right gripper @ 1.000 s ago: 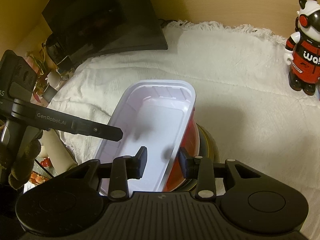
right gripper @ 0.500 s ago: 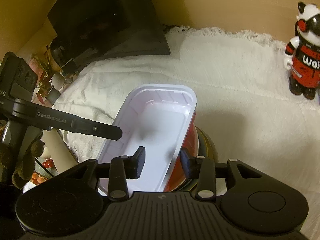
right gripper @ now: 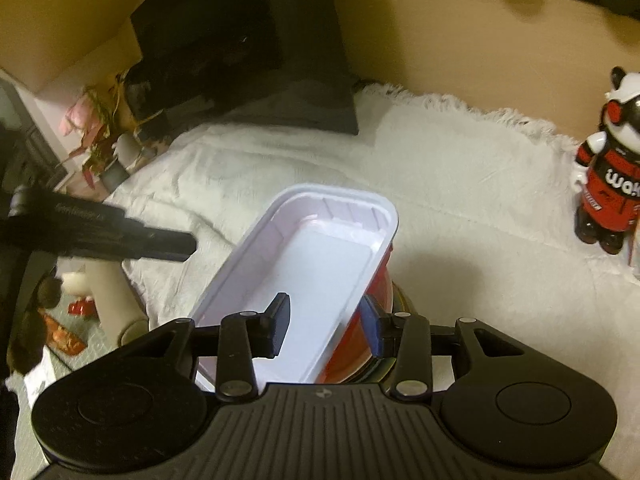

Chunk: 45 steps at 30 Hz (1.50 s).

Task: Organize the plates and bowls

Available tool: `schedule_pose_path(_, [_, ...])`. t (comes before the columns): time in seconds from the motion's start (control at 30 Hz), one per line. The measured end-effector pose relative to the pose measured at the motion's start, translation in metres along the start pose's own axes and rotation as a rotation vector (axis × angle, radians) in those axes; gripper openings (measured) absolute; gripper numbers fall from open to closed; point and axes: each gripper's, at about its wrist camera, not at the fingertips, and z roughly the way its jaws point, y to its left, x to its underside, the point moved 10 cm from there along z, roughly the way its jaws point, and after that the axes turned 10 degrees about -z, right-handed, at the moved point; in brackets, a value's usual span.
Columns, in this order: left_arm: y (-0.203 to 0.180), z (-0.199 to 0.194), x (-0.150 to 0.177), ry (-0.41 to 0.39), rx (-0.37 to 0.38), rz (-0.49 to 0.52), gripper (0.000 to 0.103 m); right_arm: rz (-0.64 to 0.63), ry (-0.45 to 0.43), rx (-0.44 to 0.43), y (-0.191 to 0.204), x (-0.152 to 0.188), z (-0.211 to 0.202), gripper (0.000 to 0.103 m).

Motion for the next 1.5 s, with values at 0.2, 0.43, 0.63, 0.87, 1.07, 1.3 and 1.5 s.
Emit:
schedule_pose_path(0.2, [0.002,-0.019,0.011,-0.007,0.043,0.061,0.021,0.018,-0.113,0.195,0.01,-0.004,-0.03,0.044])
schedule_pose_path(0.43, [0.002,-0.053,0.054,-0.11,0.065,0.289,0.02,0.072,-0.167,0.331,0.057,0.021,-0.071,0.046])
schedule_pose_path(0.63, [-0.002,-0.075,0.121,-0.133,0.063,0.426,0.014,0.128,-0.108,0.39,0.106,0.082,-0.083,0.051])
schedule_pose_path(0.87, [-0.008,-0.096,0.18,-0.202,-0.081,0.52,0.014,0.13,-0.099,0.406,0.141,0.131,-0.105,0.051])
schedule_pose_path(1.07, [-0.012,-0.1,0.215,-0.169,-0.135,0.544,0.014,0.153,-0.083,0.383,0.144,0.152,-0.117,0.053])
schedule_pose_path(1.3, [-0.011,-0.105,0.227,-0.154,-0.142,0.53,0.014,0.181,-0.082,0.347,0.142,0.164,-0.12,0.054])
schedule_pose_path(1.5, [-0.008,-0.106,0.228,-0.152,-0.165,0.517,0.014,0.161,-0.072,0.33,0.148,0.164,-0.118,0.054])
